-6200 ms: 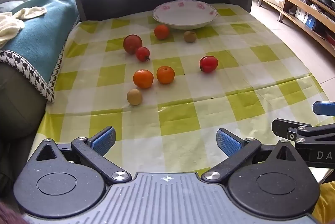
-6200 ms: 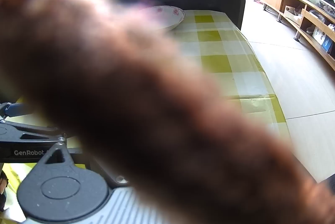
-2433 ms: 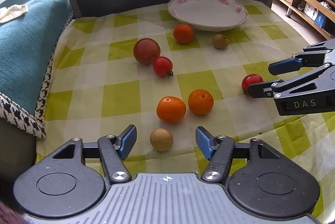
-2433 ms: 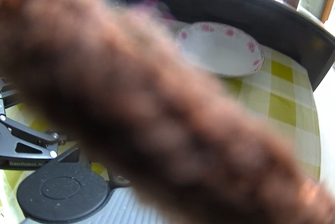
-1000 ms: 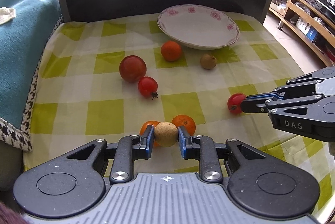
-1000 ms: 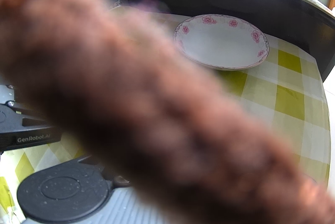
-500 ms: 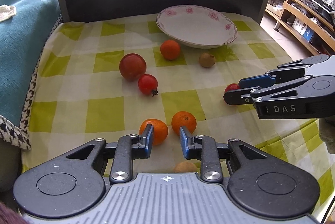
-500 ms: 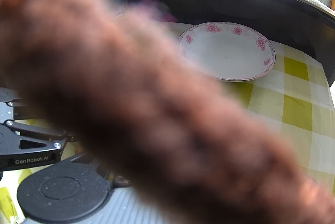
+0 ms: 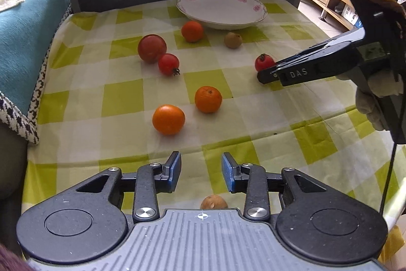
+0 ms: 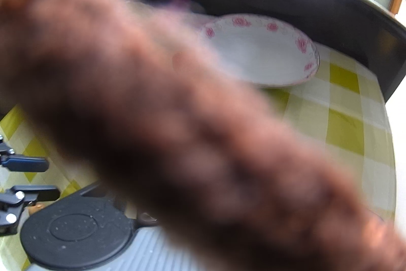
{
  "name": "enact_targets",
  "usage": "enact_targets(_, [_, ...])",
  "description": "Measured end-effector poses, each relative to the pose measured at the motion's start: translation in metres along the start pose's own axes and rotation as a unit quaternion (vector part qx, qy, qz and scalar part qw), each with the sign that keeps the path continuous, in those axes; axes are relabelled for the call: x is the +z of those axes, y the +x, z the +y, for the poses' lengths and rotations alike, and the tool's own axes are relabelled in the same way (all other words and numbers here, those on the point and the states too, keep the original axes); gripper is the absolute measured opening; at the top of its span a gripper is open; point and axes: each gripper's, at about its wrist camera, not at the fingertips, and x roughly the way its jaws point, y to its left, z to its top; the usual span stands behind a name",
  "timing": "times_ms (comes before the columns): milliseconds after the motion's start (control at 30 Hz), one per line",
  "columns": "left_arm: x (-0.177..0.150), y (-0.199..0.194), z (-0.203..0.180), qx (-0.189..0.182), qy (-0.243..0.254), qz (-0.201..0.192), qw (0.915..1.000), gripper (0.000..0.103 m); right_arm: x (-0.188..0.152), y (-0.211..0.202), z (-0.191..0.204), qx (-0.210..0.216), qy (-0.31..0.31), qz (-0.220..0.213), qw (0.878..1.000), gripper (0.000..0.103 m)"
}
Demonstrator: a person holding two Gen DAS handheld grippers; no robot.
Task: Organize fruits
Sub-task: 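Lift the brown fruit with the left tool while the right tool lifts the tomato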
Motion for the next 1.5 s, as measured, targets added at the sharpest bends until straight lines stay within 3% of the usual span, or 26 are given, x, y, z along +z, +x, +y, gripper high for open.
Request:
enact_targets(100, [-0.010,-0.007,-0.009,0.003,0.003,0.013,0.9999,0.044,-0.002,-0.002,0.001,-0.001,-0.002,-0.001,1.000,0.031])
enact_targets(267, [-0.032,-0.002,-0.018,0.042,0.023,0.052,0.9975,0.045,-0.002,-0.002,0.005,-0.005,-0.011,-0.002,1.000,0.031])
enact_targets(400, [-0.034,-0.002,-0.017,0.055,0.030,0.052,0.9967,0.045,-0.002,-0.003,0.005,-0.006,-0.014,-0.002,1.000,0.031])
enact_targets(667, [-0.027,-0.016,0.004,0.040,-0.036,0.043,0.9977,0.044,-0.002,-0.002,0.007,-0.008,-0.017,-0.002,1.000,0.031])
enact_targets(767, [-0.028,-0.032,-0.003,0.011,-0.019,0.054,0.9983,0.046,-0.002,-0.002,0.006,-0.006,-0.018,-0.002,1.000,0.031])
enact_targets(833, [-0.031,-0.045,-0.013,-0.009,0.018,0.066,0.9976,0.050,-0.002,-0.002,0.006,-0.002,-0.018,-0.001,1.000,0.031])
enact_targets(967, [-0.038,-0.057,-0.030,-0.025,0.082,0.092,0.9921,0.051,-0.003,-0.002,0.010,0.006,-0.020,0.001,1.000,0.031])
enact_targets(1100, [-0.052,-0.058,-0.047,-0.040,0.144,0.137,0.9793,0.050,-0.004,-0.003,0.014,0.010,-0.026,0.001,1.000,0.031])
enact_targets(1233, [-0.064,-0.056,-0.045,-0.055,0.124,0.192,0.9719,0.051,-0.005,-0.004,0.018,0.014,-0.030,0.002,0.999,0.031])
enact_targets(1500, [-0.082,-0.033,-0.052,-0.034,0.130,0.242,0.9609,0.049,-0.006,-0.008,0.024,0.019,-0.039,-0.001,0.999,0.031])
